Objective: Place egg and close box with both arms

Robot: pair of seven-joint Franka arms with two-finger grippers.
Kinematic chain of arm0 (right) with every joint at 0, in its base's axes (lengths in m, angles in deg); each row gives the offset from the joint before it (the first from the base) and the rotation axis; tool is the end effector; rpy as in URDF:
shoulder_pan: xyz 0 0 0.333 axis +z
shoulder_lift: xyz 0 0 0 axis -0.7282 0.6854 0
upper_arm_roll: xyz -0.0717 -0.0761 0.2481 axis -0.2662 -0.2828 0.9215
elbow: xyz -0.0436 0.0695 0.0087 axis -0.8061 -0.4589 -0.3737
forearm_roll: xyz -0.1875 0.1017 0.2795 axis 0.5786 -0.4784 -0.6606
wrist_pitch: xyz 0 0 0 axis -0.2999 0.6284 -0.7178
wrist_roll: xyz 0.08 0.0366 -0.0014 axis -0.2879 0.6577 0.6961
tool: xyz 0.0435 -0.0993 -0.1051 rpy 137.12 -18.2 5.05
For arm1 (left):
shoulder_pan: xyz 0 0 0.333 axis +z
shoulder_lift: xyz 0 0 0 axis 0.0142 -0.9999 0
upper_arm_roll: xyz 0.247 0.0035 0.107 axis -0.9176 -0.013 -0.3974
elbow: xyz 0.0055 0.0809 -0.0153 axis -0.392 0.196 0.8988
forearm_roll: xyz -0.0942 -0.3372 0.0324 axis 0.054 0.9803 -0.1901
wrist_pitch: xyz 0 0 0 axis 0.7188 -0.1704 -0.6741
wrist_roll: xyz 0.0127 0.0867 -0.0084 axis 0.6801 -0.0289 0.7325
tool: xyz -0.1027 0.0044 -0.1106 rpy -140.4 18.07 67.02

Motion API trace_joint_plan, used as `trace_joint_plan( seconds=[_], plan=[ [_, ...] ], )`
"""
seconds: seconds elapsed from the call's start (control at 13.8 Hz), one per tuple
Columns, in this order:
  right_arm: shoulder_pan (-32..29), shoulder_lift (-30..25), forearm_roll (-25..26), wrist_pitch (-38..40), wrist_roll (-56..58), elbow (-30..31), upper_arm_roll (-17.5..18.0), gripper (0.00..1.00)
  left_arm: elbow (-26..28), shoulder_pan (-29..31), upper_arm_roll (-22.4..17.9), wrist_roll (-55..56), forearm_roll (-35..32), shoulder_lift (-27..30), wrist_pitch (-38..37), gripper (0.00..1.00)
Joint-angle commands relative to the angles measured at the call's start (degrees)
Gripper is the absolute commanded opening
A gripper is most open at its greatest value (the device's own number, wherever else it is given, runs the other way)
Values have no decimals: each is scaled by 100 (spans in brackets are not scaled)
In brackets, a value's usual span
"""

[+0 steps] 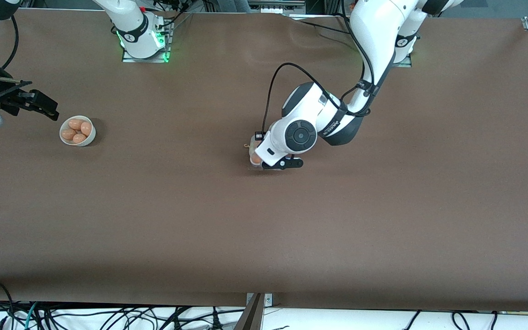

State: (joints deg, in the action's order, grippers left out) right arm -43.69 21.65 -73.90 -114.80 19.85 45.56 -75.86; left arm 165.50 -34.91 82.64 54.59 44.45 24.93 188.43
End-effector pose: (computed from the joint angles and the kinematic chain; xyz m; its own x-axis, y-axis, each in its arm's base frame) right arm 0.5118 0.0041 0.5019 0.9953 -0.0970 -0.0011 -0.0968 -0.9937 0.0572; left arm 0.4794 -0.4270 0.2369 0.9142 0.0623 -0.4004 0.1404 -0.9756 0.1689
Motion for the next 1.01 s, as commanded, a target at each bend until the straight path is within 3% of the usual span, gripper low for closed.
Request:
trace_joint_plan(
  seconds=[0.0,0.07,0.14,0.22,0.36,0.58,0.94],
  plan=[
    [-41,24,22,63,31,-99,44,100,-128,53,-319,34,-445,235,-65,34],
    [-41,24,22,63,31,-99,44,100,-146,88,-486,34,-734,455,-74,51],
    [-41,24,22,63,31,-99,44,100,-155,123,-592,26,-998,622,-74,78],
    [-41,24,22,63,31,-107,44,100,-320,175,-750,17,-1332,807,-144,98],
    [-41,24,14,63,31,-99,44,100,-628,298,-944,17,-1817,1106,-686,100],
    [-41,24,14,63,39,-99,44,100,-1085,807,-1033,17,-2064,1107,-1312,100],
    [-41,24,14,63,31,-99,44,100,-1209,1361,-1024,-780,-2679,1142,-1911,100]
  ],
)
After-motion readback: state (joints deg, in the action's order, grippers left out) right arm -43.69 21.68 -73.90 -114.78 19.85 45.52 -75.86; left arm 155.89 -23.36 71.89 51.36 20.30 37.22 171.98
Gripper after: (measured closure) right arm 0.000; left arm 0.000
